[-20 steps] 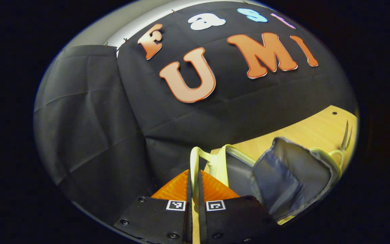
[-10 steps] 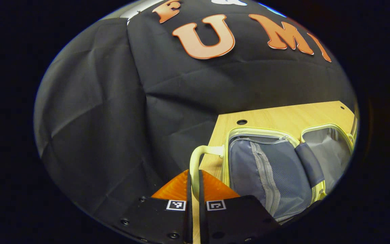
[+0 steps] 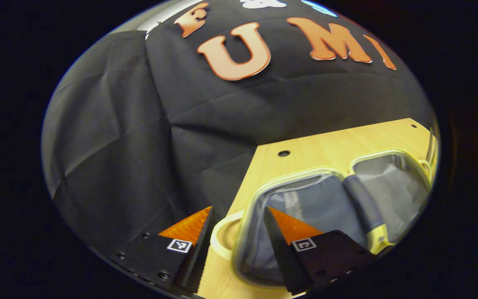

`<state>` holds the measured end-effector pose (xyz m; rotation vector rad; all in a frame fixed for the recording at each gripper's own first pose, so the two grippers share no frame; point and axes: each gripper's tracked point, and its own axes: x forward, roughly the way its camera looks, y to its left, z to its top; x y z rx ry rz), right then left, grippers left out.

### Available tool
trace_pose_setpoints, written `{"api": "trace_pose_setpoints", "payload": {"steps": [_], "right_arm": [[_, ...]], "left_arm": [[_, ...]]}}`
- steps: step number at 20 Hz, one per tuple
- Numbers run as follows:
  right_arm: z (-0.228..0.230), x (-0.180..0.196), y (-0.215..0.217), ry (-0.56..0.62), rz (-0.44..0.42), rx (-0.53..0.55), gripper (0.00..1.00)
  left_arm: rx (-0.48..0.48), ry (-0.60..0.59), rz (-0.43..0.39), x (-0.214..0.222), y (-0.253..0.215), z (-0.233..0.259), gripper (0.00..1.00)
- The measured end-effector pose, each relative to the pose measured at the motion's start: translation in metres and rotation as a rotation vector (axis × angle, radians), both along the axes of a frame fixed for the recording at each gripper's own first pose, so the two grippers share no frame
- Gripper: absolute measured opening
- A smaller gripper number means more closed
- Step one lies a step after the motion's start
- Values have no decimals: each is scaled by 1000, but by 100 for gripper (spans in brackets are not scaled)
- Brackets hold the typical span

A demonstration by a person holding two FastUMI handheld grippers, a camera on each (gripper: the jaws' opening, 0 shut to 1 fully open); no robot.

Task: First open the suitcase, pack the skin care products into it, and then close the suitcase.

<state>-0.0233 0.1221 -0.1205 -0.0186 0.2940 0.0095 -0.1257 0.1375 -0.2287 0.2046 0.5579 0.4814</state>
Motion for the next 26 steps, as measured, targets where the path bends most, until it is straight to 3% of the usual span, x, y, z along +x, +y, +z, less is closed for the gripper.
{"api": "trace_pose_setpoints", "payload": {"steps": [1, 2, 8, 12, 19, 26], "right_arm": [[-4, -1, -6, 3, 5, 3, 95], [-8, -1, -12, 3, 11, 6, 96], [-31, 6, -53, 12, 70, 8, 96], [-42, 7, -81, 20, 88, 22, 96], [-58, 4, -115, 50, 97, 26, 96], [-85, -10, -131, 104, 98, 36, 96]], "left_arm": [[-3, -16, -25, 8, -21, 9, 86], [-10, -33, -51, 18, -46, 17, 82], [-90, -113, -189, 64, -185, 58, 95], [-153, -139, -327, 99, -290, 69, 97], [-275, -77, -545, 140, -453, 27, 98], [-341, 18, -585, 179, -517, -26, 98]]}}
